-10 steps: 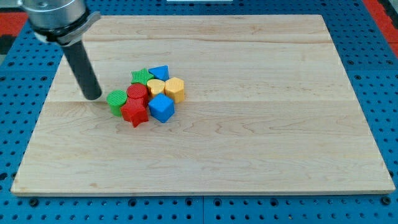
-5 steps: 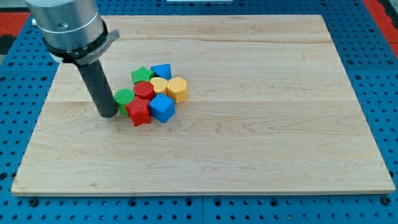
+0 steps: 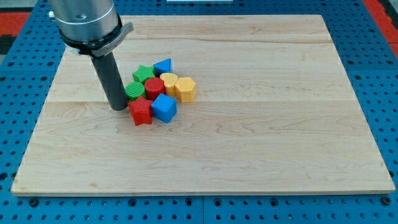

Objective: Adjust the group of blocks in a round shape

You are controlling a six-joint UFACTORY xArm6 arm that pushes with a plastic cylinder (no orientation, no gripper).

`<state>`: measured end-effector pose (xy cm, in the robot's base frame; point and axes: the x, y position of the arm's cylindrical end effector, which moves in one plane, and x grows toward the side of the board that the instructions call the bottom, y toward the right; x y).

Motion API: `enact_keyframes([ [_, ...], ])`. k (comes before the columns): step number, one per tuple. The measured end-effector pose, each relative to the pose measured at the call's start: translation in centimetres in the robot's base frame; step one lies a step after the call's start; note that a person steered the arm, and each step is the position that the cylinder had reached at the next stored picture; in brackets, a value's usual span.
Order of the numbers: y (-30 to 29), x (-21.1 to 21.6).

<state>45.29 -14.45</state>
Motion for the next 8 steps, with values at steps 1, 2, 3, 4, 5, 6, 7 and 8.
enact_keyframes([
  [1,-2.4,0.8],
  [2,-2.4,2.4],
  [3,2.1,2.6],
  [4,3.3,2.0],
  [5,3.6,1.9],
  [6,4.6,3.6],
  [7,6.4,6.9],
  [8,9.2,6.1],
])
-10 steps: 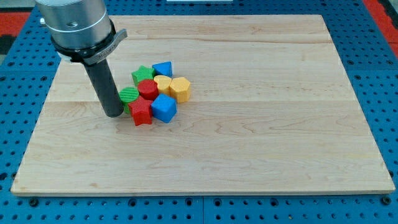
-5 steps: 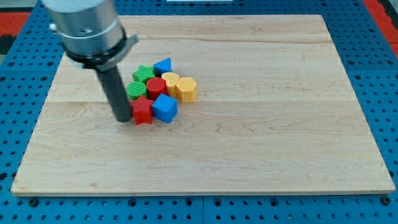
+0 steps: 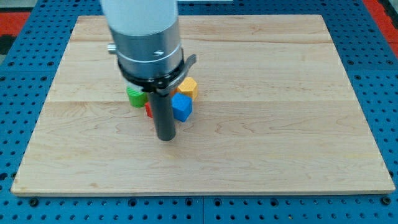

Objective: Adjust the group of blocks in a round shape

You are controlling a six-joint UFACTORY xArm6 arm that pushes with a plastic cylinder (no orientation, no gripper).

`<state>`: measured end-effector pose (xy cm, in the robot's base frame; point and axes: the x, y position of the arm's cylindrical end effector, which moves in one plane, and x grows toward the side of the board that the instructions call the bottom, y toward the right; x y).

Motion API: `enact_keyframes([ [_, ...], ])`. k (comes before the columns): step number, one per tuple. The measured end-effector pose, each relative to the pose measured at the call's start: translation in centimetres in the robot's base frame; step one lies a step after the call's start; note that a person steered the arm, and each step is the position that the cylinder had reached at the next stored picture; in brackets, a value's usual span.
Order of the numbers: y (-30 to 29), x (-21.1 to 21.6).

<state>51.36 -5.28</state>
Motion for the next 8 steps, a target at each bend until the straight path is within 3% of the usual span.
enact_keyframes([
  [2,4.4,-2.2],
  [6,3.6,-4.1],
  [8,4.6,1.7],
])
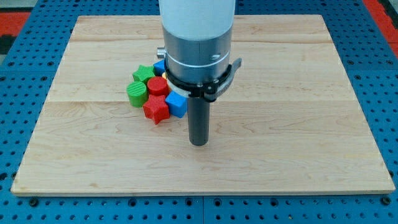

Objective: Adjust the group of blocks in a round shape

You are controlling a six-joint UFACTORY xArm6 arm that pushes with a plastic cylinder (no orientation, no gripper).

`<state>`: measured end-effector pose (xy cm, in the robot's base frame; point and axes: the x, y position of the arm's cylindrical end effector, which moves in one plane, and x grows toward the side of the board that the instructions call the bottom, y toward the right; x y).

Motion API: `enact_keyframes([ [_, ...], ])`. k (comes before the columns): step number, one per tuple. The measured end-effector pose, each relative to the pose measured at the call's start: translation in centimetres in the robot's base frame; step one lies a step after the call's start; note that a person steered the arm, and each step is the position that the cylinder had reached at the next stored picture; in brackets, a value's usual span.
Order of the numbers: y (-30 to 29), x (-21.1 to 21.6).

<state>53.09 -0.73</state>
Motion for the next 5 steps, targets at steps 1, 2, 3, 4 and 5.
enact_keyframes([
  [1,-2.1,-1.0],
  [2,-4.4,-2.4],
  [3,-5.7,-2.9],
  [4,-6.9,-3.3],
  [5,-6.9,-5.0],
])
